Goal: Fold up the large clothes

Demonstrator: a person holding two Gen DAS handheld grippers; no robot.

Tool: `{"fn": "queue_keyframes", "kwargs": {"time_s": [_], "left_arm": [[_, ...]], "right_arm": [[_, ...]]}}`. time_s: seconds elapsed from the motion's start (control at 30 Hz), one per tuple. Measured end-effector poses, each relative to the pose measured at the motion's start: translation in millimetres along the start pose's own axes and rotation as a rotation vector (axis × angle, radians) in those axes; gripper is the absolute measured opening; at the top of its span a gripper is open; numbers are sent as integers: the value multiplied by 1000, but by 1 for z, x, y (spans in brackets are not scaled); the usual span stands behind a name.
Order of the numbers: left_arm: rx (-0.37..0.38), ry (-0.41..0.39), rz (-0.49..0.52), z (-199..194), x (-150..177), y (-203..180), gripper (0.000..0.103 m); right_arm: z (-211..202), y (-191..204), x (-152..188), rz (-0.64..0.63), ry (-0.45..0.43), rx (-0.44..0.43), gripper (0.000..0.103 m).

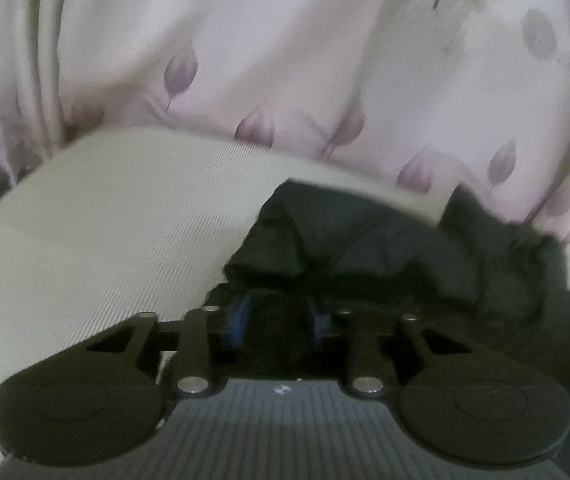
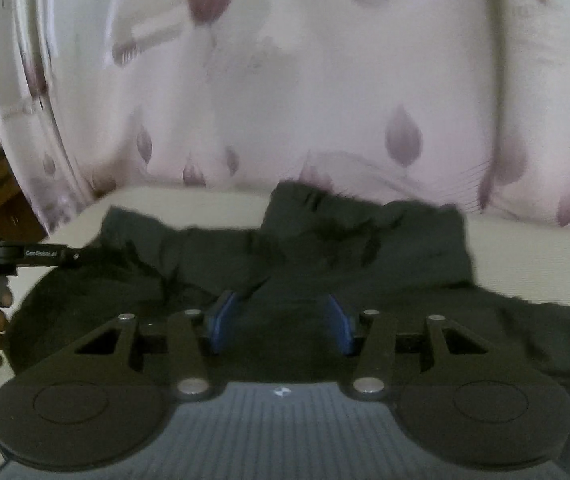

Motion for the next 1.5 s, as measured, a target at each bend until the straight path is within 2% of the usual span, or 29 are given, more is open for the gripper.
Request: {"fn": "queue_keyframes", "kwargs": {"time_s": [0.1,0.17,0.3,0.43,0.47,0.5,0.57,0.6,0.67,0.77,0.87,0.97,1.07,1.23,1.3,1.33,1.4,1.5], "left_arm": [[24,25,-15,14,13,6,32],[42,41,-38,20,15,10,33],[110,45,-117,23,18,26,33],[112,27,-48,5,12,33,32],[127,19,-63,-1,8,38,39],[160,15,-89,-8,1,46,58],[221,9,-85,-14,-10,55,84],[233,11,-50,-16,-16,61,86],[256,39,12,-10,-23,68,85],[368,136,36,6,-17,68,81],[449,237,99,25,-3,59,80],[549,242,74,33,2,59,85],[621,271,67,40,2,47,84],[638,263,111,54,0,20,62],[668,260,69,53,3,20,50],[679,255,44,53,5,25,48],[700,239,-17,49,10,37,37],[735,215,-75,34,18,49,31]], "right_arm": [[31,1,12,-6,84,47,48],[49,-7,27,40,141,55,48],[61,-5,40,33,146,71,48],[62,-5,40,23,151,77,49],[58,-7,38,37,152,67,50],[51,-9,34,61,149,50,50],[29,-11,25,109,91,-4,53],[11,-13,19,122,38,-35,60],[-19,-19,15,118,-27,-55,73],[-55,-34,17,90,-77,-39,74],[-81,-57,25,110,-101,-8,74],[-104,-77,36,125,-113,26,74],[-120,-94,47,125,-115,75,74],[-132,-120,63,155,-117,137,78],[-131,-129,66,157,-115,170,78],[-130,-133,68,167,-114,182,78],[-129,-135,70,188,-120,173,78],[-121,-122,71,161,-122,152,78]]}}
Point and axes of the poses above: each gripper's, at about its wrist camera, not at the fingertips, and z roughly the way its jaws point, y to its left, x to its underside, the point moved 7 cm from there along z, roughly the way its jaws point, and after that the axes turned 1 degree about -y, right-handed, at the moved point
